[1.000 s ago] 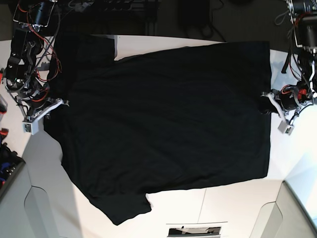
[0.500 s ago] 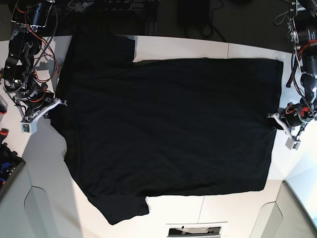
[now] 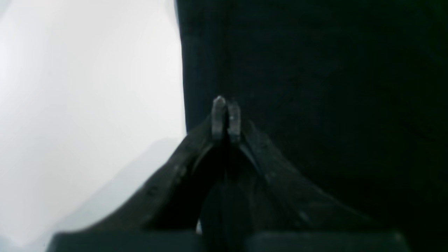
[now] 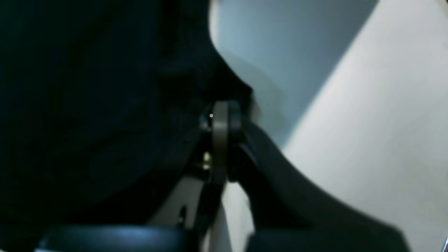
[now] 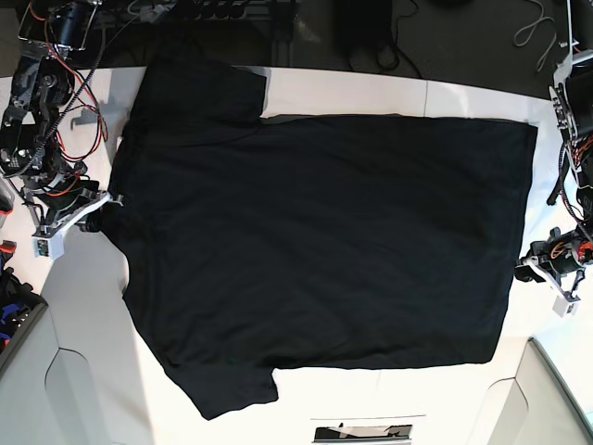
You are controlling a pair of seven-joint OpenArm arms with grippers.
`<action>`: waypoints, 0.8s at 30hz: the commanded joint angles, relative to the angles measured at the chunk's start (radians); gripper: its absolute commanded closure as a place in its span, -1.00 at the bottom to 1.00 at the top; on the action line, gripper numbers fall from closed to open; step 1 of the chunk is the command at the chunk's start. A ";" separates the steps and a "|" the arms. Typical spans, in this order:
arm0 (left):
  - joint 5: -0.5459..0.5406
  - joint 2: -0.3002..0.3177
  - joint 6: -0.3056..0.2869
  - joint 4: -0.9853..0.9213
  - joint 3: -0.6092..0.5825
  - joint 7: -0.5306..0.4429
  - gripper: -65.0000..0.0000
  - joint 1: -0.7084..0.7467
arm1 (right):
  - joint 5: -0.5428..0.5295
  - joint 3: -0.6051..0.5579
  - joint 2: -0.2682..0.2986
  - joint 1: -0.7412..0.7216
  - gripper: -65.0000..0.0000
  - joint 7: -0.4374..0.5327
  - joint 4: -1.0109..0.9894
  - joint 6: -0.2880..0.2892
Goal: Layout the t-shirt on the table in an organized manner, then fold the t-shirt properly
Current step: 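Pull the shirt with both grippers apart to stretch it flat, then regrasp the shirt corner with the left gripper near the collar edge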
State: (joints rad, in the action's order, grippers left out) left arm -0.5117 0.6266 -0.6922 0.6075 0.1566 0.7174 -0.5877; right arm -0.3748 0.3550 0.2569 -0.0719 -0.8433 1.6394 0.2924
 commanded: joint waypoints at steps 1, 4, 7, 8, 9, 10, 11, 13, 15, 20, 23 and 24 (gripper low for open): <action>-0.066 0.037 -0.006 0.022 0.005 0.034 1.00 -0.026 | -0.013 0.024 0.014 -0.006 1.00 0.008 0.033 0.001; -0.354 0.084 -0.006 0.046 0.005 0.243 1.00 -0.005 | -0.053 0.085 0.014 0.045 1.00 -0.003 0.075 0.012; -0.562 0.136 -0.006 0.104 0.006 0.379 1.00 0.059 | -0.144 0.158 0.014 0.126 1.00 -0.016 0.121 0.045; -0.573 0.151 -0.006 0.126 0.006 0.394 1.00 0.085 | -0.183 0.180 0.014 0.151 1.00 -0.028 0.134 0.059; -0.576 0.164 -0.006 0.148 0.006 0.396 1.00 0.116 | -0.214 0.200 0.014 0.172 1.00 -0.037 0.145 0.078; -0.577 0.175 -0.006 0.172 0.006 0.396 1.00 0.148 | -0.232 0.216 0.014 0.195 1.00 -0.037 0.155 0.100; -0.577 0.183 -0.006 0.197 0.006 0.396 1.00 0.179 | -0.244 0.229 0.014 0.215 1.00 -0.037 0.164 0.108; -0.577 0.188 -0.006 0.246 0.006 0.395 1.00 0.245 | -0.259 0.243 0.014 0.244 1.00 -0.037 0.172 0.123; -0.576 0.187 -0.006 0.292 0.006 0.388 1.00 0.307 | -0.259 0.243 0.011 0.264 1.00 -0.037 0.171 0.128; -0.552 0.138 -0.006 0.378 0.006 0.359 1.00 0.409 | -0.261 0.238 -0.014 0.286 1.00 -0.045 0.169 0.127; -0.518 0.085 -0.006 0.396 0.006 0.344 1.00 0.414 | -0.261 0.237 -0.022 0.286 1.00 -0.047 0.169 0.128; -0.499 0.068 -0.006 0.396 0.006 0.321 1.00 0.414 | -0.261 0.237 -0.022 0.286 1.00 -0.047 0.169 0.128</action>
State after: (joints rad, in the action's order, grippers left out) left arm -1.0008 0.6666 -0.6895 0.9901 0.1562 1.0428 -0.1539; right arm -0.6216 0.5858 0.2184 0.2211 -0.9062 1.7931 0.4122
